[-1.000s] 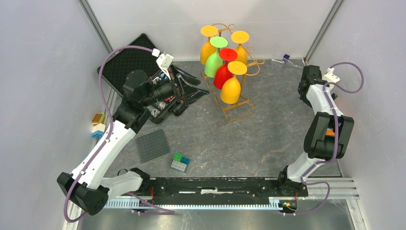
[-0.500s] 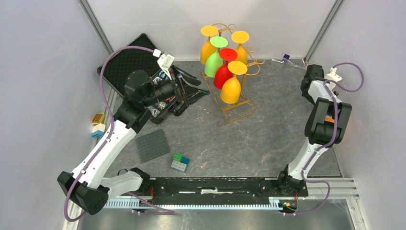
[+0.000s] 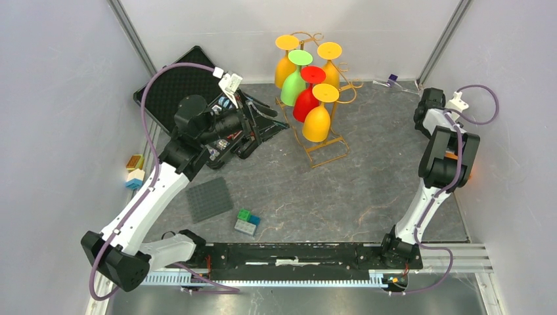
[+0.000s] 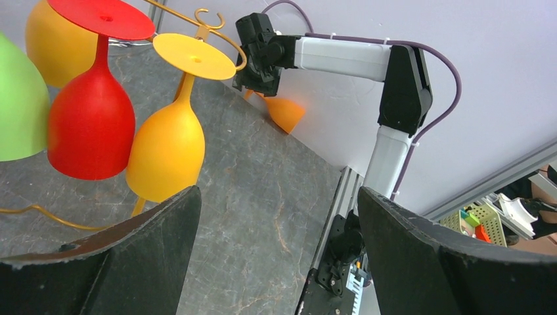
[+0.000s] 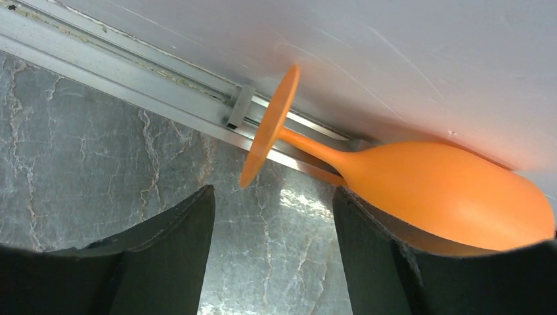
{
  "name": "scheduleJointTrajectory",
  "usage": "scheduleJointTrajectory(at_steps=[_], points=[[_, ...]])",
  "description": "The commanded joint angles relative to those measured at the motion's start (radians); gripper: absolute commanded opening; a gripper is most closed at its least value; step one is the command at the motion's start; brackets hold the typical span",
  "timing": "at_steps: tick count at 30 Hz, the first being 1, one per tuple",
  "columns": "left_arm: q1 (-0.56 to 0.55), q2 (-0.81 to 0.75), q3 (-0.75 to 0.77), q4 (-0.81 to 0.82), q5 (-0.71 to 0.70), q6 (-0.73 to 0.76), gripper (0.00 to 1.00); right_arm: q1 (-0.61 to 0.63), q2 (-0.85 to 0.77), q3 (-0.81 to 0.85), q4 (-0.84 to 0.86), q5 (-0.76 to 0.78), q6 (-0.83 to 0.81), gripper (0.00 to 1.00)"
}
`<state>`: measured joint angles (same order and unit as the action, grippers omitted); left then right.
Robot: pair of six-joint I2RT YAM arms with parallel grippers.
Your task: Place the wine glass upside down on the wine glass rack
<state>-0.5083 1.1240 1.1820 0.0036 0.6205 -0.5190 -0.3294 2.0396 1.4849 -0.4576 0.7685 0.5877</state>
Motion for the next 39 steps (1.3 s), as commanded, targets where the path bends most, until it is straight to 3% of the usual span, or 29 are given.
scheduleJointTrajectory(at_steps=[1, 12, 17, 21, 22, 31, 39], points=[[-0.007, 0.012, 0.011, 0.044, -0.013, -0.031, 0.92, -0.009, 0.031, 0.049, 0.060, 0.011, -0.005, 0.70], [-0.019, 0.045, 0.034, 0.044, -0.013, -0.050, 0.91, -0.048, 0.060, 0.054, 0.159, -0.058, -0.061, 0.53], [-0.024, 0.044, 0.040, 0.044, -0.016, -0.049, 0.91, -0.056, 0.062, 0.040, 0.206, -0.098, -0.081, 0.29], [-0.024, 0.041, 0.042, 0.045, -0.016, -0.043, 0.91, -0.059, 0.057, 0.027, 0.210, -0.109, -0.099, 0.02], [-0.024, 0.040, 0.042, 0.045, -0.018, -0.043, 0.91, -0.059, 0.051, 0.020, 0.208, -0.110, -0.104, 0.00], [-0.031, 0.051, 0.050, 0.048, -0.025, -0.043, 0.91, -0.057, -0.136, -0.135, 0.230, -0.225, -0.114, 0.00], [-0.036, 0.048, 0.044, 0.050, -0.033, -0.039, 0.91, -0.050, -0.357, -0.237, 0.233, -0.529, -0.127, 0.00]])
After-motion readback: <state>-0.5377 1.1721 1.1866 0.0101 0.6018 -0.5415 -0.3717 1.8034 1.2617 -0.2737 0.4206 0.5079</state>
